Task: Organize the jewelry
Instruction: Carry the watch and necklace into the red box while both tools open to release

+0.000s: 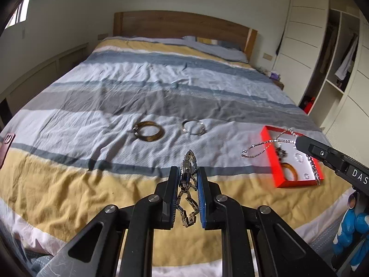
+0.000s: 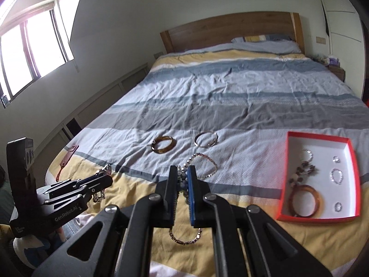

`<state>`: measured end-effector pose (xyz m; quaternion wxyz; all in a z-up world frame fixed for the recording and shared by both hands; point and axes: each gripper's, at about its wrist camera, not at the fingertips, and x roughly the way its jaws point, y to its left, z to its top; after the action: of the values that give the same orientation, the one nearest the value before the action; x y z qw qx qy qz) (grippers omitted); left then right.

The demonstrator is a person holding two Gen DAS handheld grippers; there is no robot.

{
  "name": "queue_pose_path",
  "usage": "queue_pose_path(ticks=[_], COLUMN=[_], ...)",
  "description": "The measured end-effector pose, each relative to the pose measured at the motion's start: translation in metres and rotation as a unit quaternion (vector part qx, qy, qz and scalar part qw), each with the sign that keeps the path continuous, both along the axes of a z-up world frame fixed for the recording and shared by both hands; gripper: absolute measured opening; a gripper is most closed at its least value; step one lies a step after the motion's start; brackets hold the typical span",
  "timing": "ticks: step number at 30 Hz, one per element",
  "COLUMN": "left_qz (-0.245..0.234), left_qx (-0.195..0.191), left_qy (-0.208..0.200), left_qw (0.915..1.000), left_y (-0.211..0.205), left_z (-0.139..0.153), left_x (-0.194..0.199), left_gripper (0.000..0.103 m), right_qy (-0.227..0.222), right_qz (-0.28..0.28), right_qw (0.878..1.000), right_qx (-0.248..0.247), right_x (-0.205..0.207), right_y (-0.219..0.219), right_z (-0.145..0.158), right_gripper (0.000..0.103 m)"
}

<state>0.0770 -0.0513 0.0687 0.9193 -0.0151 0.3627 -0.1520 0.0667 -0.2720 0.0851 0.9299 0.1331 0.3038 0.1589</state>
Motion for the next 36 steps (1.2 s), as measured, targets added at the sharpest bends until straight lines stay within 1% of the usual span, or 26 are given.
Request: queue_pose_path(ticks=[4,10,14,18,22,25,29,32,36], left_qz=[-0.023,-0.073,-0.105,-0.133,-0.161,-0.177,-0.195,-0.205,-0.209], left_qx=[-0.009,-0.014,-0.022,-0.019,-0.009,0.000,0.013,0.025,0.042], left_qy=[-0.013,-0.018,-0.015,-0.013,-0.004,0.007,0.030,0.052,0.075], left_qw=[0.9996,0.9970,0.9941,0.9909,0.9869,0.9841,0.9802,0.9771,0.9741], left_y=[-0.024,-0.080,-0.122,-0.168,-0.218,-0.247,-0.280,-0.301,-0.317], left_z=[0.018,0.033,0.037,0.035,0.022,0.006,-0.021,-0.047,-0.076], left_x=[-0.005,-0.001,0.009,0.023,0.041,0.055,0.070,0.078,0.084], left_gripper=[0.015,0.015,0.015,0.015,0.015,0.015,0.015,0.015,0.015], right_qy=[-0.021,-0.041,-0.043,-0.035,-0.022,-0.007,0.021,0.040,0.061], right_qz=[-0.019,-0.060,-0.093,-0.121,-0.141,-0.153,-0.165,-0.162,-0.151], right_qw=[1.000,0.997,0.995,0.992,0.989,0.987,0.986,0.986,0.986], right_qx=[0.000,-0.003,-0.009,-0.018,-0.029,-0.039,-0.029,-0.029,-0.032], right_x=[-0.017,-0.038,-0.042,-0.037,-0.025,-0.015,-0.001,0.007,0.017], right_y=[-0.020,-0.074,-0.115,-0.158,-0.195,-0.218,-0.245,-0.255,-0.259], right_z=[0.017,0.034,0.035,0.026,0.009,-0.013,-0.050,-0.074,-0.104], right_gripper=[0.007,0.007,0.008,0.008,0.008,0.008,0.008,0.008,0.008])
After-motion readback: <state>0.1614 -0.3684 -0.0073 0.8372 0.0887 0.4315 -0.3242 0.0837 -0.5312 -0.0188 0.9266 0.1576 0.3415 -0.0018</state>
